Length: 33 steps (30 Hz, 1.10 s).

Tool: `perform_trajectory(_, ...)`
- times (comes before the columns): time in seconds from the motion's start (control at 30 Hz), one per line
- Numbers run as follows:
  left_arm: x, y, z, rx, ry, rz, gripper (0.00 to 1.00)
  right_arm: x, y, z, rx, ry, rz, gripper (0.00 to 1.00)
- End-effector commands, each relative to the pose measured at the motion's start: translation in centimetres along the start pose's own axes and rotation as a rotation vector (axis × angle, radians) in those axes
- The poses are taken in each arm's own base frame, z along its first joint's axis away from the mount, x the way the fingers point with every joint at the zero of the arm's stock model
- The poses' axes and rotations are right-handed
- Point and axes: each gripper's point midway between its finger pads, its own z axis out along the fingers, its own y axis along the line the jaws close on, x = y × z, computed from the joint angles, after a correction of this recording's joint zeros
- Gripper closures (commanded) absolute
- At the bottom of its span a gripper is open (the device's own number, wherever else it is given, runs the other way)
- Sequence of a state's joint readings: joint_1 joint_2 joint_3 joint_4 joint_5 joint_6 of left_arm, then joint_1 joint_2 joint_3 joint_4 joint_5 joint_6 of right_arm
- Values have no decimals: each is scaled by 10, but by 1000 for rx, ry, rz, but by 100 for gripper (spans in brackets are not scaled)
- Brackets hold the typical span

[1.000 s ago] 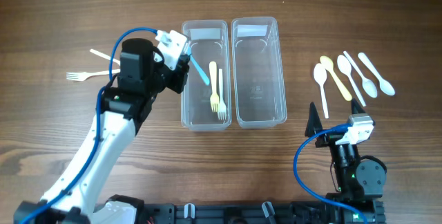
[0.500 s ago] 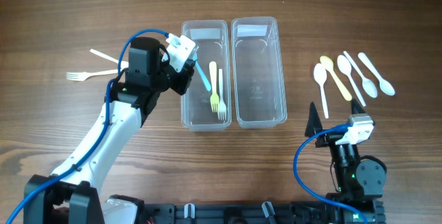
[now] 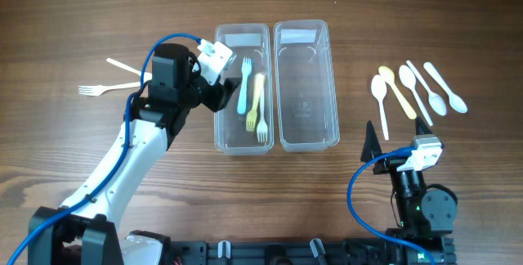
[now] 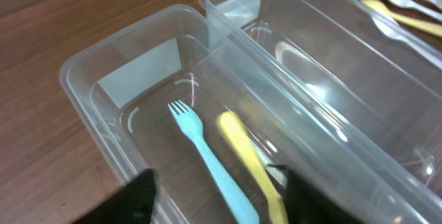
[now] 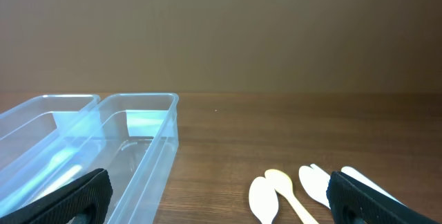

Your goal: Pack container

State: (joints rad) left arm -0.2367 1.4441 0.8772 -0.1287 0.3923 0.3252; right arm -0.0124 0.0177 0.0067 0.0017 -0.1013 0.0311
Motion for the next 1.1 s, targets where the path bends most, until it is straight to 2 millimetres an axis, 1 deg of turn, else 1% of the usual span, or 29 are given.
perform_trajectory(0.0,-10,-2,2,17,-42,-34,33,-1,0,0,-2,-5,-5,0)
perform_trajectory(0.07,-26,3,-2,1,-108,-87,35,-1,0,0,-2,-5,-5,0)
perform_trajectory(0.13,-44,12,-9,-34,-178,-159,42,-1,0,0,-2,-5,-5,0)
perform_trajectory(0.17,-61,34,-23,-124,-259,-283,47,-1,0,0,-2,-5,-5,0)
perform_trajectory(0.23,-67,64,-40,-267,-321,-420,48,-1,0,0,-2,-5,-5,0)
perform_trajectory(0.27,-64,82,-51,-362,-348,-513,53,-1,0,0,-2,-5,-5,0)
perform_trajectory(0.3,-50,110,-70,-525,-381,-691,57,-1,0,0,-2,-5,-5,0)
perform_trajectory(0.37,-25,136,-93,-705,-429,-924,54,-1,0,0,-2,-5,-5,0)
perform_trajectory(0.4,-17,142,-99,-750,-446,-988,51,-1,0,0,-2,-5,-5,0)
perform_trajectory(0.43,-7,148,-105,-798,-466,-1069,44,-1,0,0,-2,-5,-5,0)
perform_trajectory(0.47,0,152,-109,-826,-479,-1128,34,-1,0,0,-2,-5,-5,0)
perform_trajectory(0.53,14,158,-115,-869,-496,-1230,33,-1,0,0,-2,-5,-5,0)
perform_trajectory(0.57,18,160,-116,-881,-500,-1259,32,-1,0,0,-2,-5,-5,0)
perform_trajectory(0.63,31,168,-120,-908,-519,-1345,19,-1,0,0,-2,-5,-5,0)
perform_trajectory(0.67,38,173,-122,-923,-530,-1395,17,-1,0,0,-2,-5,-5,0)
perform_trajectory(0.77,64,186,-125,-975,-568,-1567,17,-1,0,0,-2,-5,-5,0)
perform_trajectory(0.83,77,194,-122,-990,-577,-1644,17,-1,0,0,-2,-5,-5,0)
perform_trajectory(0.9,86,204,-114,-986,-575,-1672,17,-1,0,0,-2,-5,-5,0)
perform_trajectory(1.0,107,216,-102,-1024,-545,-1689,16,-1,0,0,-2,-5,-5,0)
perform_trajectory(1.07,117,225,-91,-1028,-541,-1697,15,-1,0,0,-2,-5,-5,0)
